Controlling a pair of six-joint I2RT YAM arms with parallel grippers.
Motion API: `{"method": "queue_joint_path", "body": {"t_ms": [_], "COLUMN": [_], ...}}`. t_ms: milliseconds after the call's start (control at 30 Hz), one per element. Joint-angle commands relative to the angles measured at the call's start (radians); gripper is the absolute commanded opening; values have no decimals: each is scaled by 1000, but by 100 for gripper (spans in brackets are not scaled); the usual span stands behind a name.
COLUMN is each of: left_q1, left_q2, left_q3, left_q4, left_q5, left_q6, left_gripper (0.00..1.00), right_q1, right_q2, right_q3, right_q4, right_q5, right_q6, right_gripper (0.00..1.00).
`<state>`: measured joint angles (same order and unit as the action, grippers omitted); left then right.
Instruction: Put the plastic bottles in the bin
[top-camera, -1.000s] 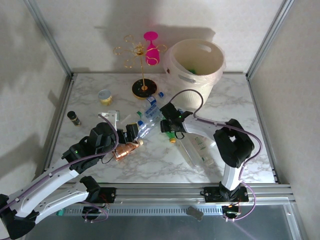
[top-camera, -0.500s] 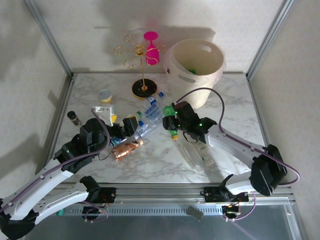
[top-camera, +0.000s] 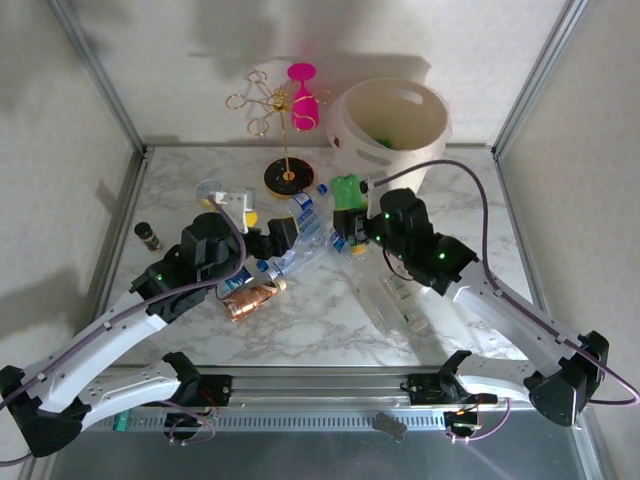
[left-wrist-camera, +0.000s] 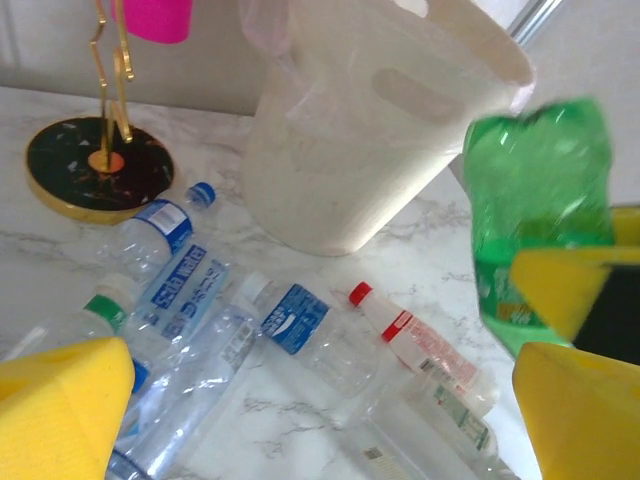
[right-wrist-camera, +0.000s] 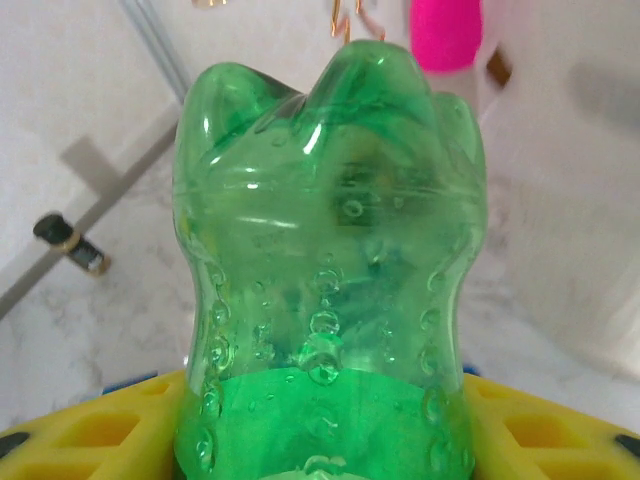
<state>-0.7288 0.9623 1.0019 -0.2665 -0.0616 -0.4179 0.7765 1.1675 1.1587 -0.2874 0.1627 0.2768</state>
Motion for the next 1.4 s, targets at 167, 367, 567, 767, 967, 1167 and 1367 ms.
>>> {"method": "queue_joint_path", "body": {"t_ms": [167, 367, 567, 767, 967, 1167, 1367], "left_q1": [156, 281, 286, 286, 284, 282, 282], "left_q2": [139, 136, 127, 121, 133, 138, 141], "left_q3": [7, -80, -123, -123, -118, -121, -120], "left_q4": [133, 255, 261, 260, 257, 262, 261], "left_q5": [245, 279, 217, 212, 217, 226, 227], "left_q6": [-113, -209, -173, -162, -159, -165, -167], "left_gripper": [94, 94, 94, 94, 94, 94, 95], "right_q1": [-150, -346, -471, -526, -528, -528, -528], "right_q2": [149, 336, 559, 779, 904, 973, 1027], "right_q3": [359, 606, 842, 1073, 1100, 1075, 1085], "right_q4": [-65, -119, -178, -276, -305, -305, -324], "right_q5": [103, 38, 8, -54, -104, -119, -126], "right_q6": [-74, -34, -13, 3, 24, 12, 5], "right_gripper": [55, 54, 53, 53, 54, 55, 62]}}
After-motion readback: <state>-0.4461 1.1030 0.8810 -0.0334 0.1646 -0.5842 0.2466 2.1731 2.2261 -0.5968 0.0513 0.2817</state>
